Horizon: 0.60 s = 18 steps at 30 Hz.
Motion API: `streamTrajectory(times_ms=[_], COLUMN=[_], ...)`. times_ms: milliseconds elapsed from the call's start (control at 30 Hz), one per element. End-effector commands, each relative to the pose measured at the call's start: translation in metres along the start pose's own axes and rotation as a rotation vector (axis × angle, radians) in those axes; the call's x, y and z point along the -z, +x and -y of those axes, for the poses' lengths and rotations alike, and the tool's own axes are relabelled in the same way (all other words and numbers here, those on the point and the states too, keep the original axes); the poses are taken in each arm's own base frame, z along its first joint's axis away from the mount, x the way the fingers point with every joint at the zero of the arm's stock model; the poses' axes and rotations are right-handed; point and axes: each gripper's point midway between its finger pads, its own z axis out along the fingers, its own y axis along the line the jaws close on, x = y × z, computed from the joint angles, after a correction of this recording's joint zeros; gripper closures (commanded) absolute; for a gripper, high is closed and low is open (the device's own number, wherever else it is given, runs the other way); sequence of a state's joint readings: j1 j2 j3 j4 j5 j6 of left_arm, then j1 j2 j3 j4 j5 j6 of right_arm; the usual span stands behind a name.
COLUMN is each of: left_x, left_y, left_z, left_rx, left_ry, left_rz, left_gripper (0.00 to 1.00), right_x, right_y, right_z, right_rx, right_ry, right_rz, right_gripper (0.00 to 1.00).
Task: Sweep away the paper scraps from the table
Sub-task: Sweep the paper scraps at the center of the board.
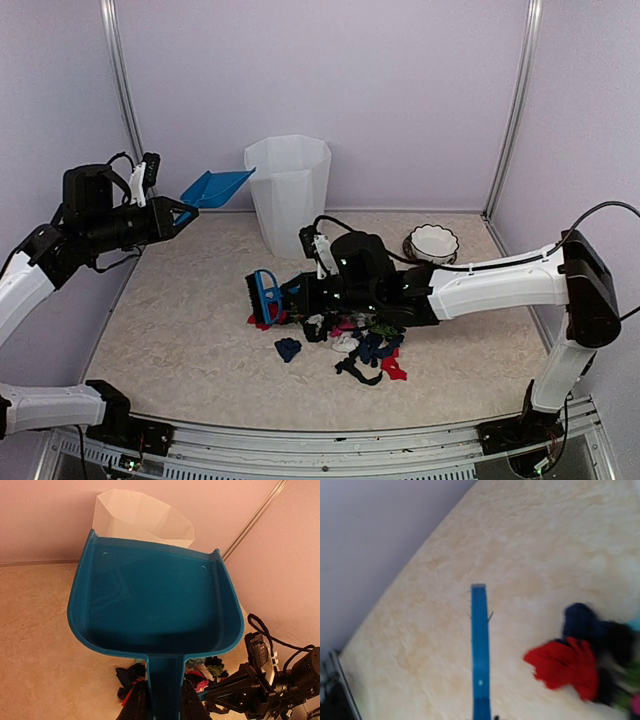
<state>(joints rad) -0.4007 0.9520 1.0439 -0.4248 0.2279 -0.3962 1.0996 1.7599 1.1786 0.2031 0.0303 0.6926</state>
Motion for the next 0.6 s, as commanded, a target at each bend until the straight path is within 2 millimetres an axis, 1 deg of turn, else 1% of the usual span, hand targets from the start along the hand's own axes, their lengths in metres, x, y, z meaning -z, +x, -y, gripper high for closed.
streamTrajectory(times_ms=[0,133,233,300,433,567], left_x=[0.010,0.009,0.011,0.013,0.018,0.020], left_y=[0.010,0.024,0.030,0.033,0.035,0.038], left_z=[-0.016,-0.014,-0.010,-0.005,-0.005,-0.008], left_rx=[-0.085,-0.142,-0.190,-0.212,-0.216,-0.214], left_ry=[-0.095,-0.090,-0.087,-0.061,-0.056,-0.066], left_rz=[0.014,0.009,0.033,0.050,0.070,0.073], left_gripper=[1.00,1.00,1.00,1.00,1.00,1.00], right_x=[-0.030,-0.067,-0.091,-0.104,-0.122,-0.128], right_y=[-0.009,-0.001,0.007,0.011,0.022,0.034], right_z=[-0.021,-0.025,-0.019,-0.012,0.010,0.043], right_rx=[-0.154,-0.197,-0.235,-0.254,-0.317,-0.372], right_ry=[-0.093,-0.116,-0.089,-0.061,-0.007,0.063], right_rz=[0.045,0.007,-0.016,-0.016,-0.033,-0.054], right_gripper=[1.00,1.00,1.00,1.00,1.00,1.00])
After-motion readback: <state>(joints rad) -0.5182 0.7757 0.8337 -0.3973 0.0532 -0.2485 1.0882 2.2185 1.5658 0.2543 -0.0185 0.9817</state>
